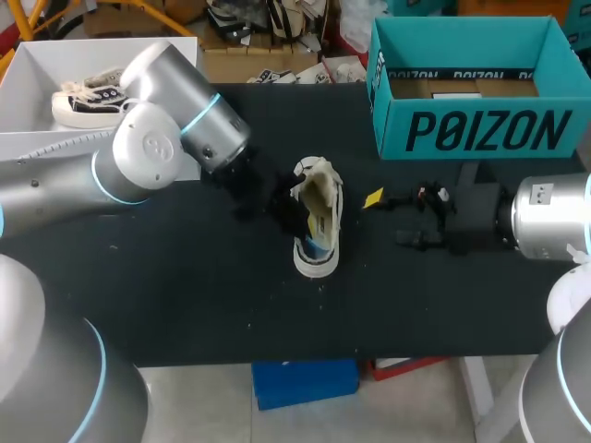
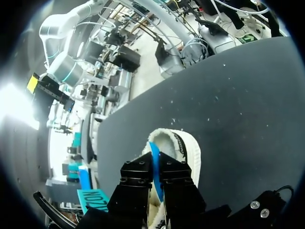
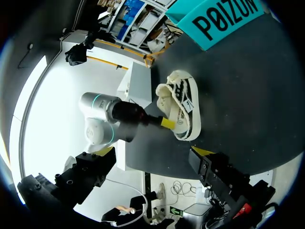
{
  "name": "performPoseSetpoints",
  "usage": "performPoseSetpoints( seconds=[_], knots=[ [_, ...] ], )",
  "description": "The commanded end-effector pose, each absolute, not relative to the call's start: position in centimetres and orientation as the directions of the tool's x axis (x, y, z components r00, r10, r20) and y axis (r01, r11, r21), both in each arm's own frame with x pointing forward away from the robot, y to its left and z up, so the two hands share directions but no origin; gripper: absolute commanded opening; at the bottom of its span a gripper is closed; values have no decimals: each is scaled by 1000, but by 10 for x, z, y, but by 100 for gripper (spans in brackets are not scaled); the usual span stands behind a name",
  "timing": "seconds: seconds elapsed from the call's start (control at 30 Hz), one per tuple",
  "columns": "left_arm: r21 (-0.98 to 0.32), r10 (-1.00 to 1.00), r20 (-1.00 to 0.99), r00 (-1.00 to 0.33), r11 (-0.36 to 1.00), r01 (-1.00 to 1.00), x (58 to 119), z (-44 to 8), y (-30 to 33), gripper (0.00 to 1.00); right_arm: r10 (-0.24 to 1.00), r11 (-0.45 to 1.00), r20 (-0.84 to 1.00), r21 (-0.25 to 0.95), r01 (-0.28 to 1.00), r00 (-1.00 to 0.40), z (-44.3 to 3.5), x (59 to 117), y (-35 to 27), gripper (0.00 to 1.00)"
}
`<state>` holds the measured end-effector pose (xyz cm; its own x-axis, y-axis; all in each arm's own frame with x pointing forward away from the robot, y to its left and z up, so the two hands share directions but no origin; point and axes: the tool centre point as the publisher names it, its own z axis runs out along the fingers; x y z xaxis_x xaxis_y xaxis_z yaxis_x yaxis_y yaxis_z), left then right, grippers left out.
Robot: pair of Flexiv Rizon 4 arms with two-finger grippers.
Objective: Take the shoe out of the shoebox, open the shoe tongue, remove and reinsert the insole, then place the shoe into the shoebox
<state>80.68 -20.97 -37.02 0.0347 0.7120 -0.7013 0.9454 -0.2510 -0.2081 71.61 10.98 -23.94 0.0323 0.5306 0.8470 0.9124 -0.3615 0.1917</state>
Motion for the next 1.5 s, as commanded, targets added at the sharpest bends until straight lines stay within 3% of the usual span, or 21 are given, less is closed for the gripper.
performPoseSetpoints(
  seconds=[0.03, 0.4, 0.47, 0.5, 0.53, 0.9, 0.97, 1.0, 1.07, 1.1, 1.5],
  knots=[
    [-223, 727, -685, 36, -257, 940, 801, -378, -211, 0, 530, -361, 847, 191, 913, 33, -239, 716, 110, 100],
    [-259, 751, -659, 36, -272, 927, 788, -394, -210, 0, 530, -361, 847, 191, 913, 33, -239, 716, 110, 100],
    [-256, 754, -656, 41, -273, 927, 791, -392, -209, 51, 530, -361, 847, 191, 913, 33, -239, 716, 110, 100],
    [-250, 752, -658, 45, -274, 929, 793, -388, -208, 89, 530, -361, 847, 191, 913, 33, -239, 716, 110, 100],
    [-240, 749, -660, 54, -279, 930, 793, -384, -207, 100, 530, -361, 847, 191, 913, 33, -239, 716, 110, 100],
    [-177, 736, -664, 127, -320, 931, 795, -346, -191, 98, 530, -361, 847, 191, 913, 33, -239, 716, 110, 100],
    [-166, 740, -659, 133, -316, 934, 798, -346, -193, 56, 530, -361, 847, 191, 913, 33, -239, 716, 110, 100],
    [-161, 745, -653, 137, -313, 936, 798, -347, -194, 43, 530, -361, 847, 191, 913, 33, -239, 716, 110, 100],
    [-127, 764, -622, 173, -316, 940, 799, -351, -196, 5, 530, -361, 847, 191, 913, 33, -239, 716, 110, 100],
    [-118, 772, -608, 183, -316, 941, 800, -354, -197, 0, 530, -361, 847, 191, 913, 33, -239, 716, 110, 100],
    [-109, 819, -535, 206, -309, 945, 799, -379, -201, 0, 530, -361, 847, 191, 913, 33, -239, 716, 110, 100]
  ],
)
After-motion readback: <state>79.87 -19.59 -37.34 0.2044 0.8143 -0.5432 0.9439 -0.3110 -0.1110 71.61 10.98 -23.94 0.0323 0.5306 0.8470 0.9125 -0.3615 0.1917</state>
